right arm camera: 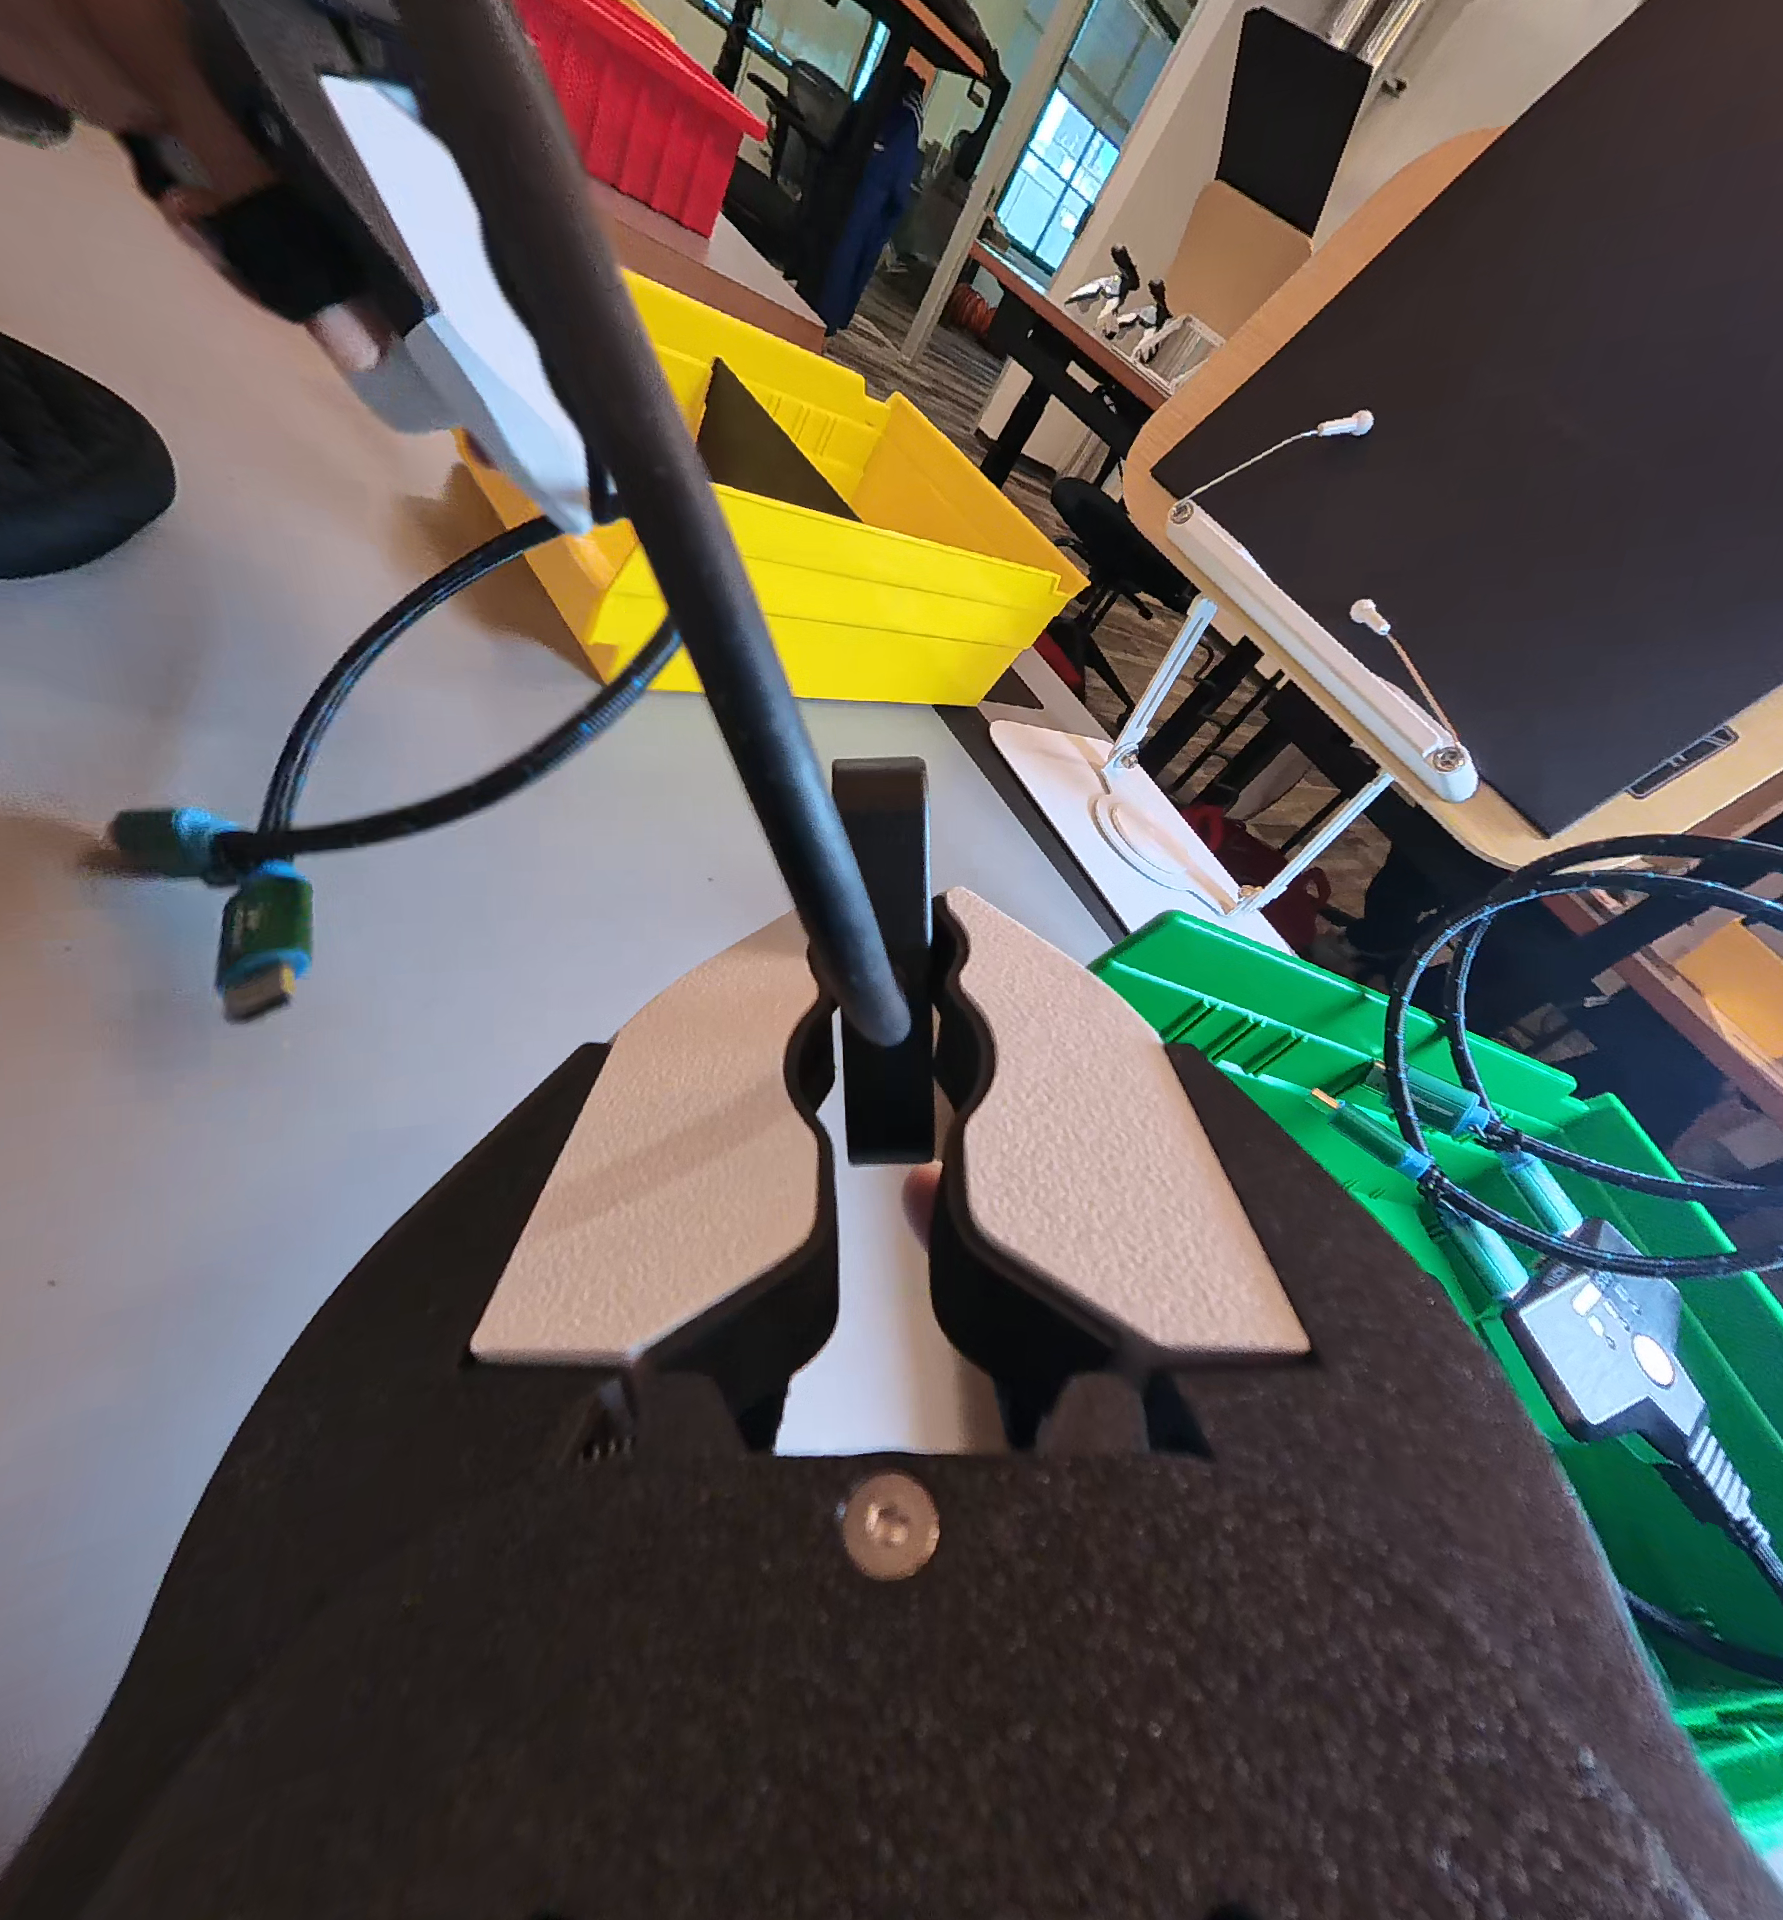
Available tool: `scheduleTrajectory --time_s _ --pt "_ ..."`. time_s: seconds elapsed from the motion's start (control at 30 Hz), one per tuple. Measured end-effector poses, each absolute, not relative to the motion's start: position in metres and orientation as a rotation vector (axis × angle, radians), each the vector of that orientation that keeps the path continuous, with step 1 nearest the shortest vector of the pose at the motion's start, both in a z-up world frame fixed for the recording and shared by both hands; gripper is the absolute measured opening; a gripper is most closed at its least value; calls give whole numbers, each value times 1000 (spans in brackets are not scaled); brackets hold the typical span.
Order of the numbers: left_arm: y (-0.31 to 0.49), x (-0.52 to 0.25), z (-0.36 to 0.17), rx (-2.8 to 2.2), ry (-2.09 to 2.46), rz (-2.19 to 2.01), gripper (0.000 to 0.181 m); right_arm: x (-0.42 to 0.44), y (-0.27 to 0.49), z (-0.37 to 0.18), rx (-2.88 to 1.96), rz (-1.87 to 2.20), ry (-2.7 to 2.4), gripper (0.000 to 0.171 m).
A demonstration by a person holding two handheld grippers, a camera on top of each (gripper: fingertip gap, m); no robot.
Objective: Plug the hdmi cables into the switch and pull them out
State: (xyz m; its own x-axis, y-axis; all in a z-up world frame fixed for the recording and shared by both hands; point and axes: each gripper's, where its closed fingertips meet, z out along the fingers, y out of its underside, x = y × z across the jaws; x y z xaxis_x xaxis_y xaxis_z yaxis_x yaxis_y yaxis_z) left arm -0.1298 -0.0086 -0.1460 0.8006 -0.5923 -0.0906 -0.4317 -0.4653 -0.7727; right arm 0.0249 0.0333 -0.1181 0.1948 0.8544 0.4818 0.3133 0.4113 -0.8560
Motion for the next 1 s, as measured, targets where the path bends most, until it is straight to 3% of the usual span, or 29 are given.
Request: scheduleTrajectory --time_s 0.03,0.17,0.3,0.43,0.63,0.87,1.0 --pt "-12 -127 -151 -2143 710 -296 7 26 34 -118 -1146 528 -1372 14" --pt "-27 -122 -178 -2180 609 -455 8 29 36 -115 -1149 540 -1354 14" --pt "-39 -115 -174 -2109 716 -351 15 28 36 -113 -1148 554 -1347 14" --pt "-61 -68 -174 -2128 931 -416 33 28 37 -116 -1158 555 -1349 14" --pt "-76 -7 -230 -2323 1155 -557 53 29 36 -113 -1151 556 -1343 14" --pt "-55 -6 -245 -2287 1244 -373 24 30 33 -111 -1113 559 -1352 14" --pt "-41 -19 -244 -2220 1232 -272 17 28 27 -111 -1063 560 -1376 14"
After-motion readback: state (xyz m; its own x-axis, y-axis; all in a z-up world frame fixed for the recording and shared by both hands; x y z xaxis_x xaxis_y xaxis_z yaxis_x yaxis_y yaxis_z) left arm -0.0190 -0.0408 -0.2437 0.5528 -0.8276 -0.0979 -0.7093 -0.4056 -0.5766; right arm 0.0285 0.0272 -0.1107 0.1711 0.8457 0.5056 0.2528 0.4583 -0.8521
